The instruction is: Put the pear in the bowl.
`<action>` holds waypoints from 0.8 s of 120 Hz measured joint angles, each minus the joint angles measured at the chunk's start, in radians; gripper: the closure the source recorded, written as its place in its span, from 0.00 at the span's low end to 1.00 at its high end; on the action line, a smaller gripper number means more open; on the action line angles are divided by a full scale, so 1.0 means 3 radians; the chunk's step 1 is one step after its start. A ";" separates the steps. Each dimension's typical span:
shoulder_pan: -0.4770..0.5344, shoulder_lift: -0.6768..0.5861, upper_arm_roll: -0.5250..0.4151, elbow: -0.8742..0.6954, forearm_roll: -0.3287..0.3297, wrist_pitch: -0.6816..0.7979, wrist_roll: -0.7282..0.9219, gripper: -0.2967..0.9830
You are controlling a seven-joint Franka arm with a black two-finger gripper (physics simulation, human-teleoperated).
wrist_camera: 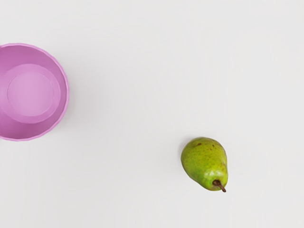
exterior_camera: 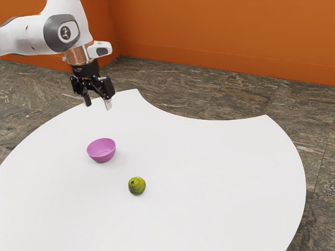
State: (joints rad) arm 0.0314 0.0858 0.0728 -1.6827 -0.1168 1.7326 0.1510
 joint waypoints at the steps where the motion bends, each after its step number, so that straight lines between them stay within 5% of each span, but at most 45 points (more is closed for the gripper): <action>1: 0.0001 -0.0001 0.0000 -0.0001 0.0001 0.0010 0.0003 0.25; 24: -0.0043 -0.0047 -0.0016 -0.0174 0.0026 0.0148 0.0046 0.25; 62: -0.0687 0.0021 -0.0033 -0.0805 0.0036 0.0312 -0.0339 0.25; 96: -0.0737 0.0361 -0.0033 -0.0991 0.0036 0.0937 -0.0723 0.25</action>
State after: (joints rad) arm -0.1899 0.1941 0.0629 -1.9801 -0.1059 2.0137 -0.0659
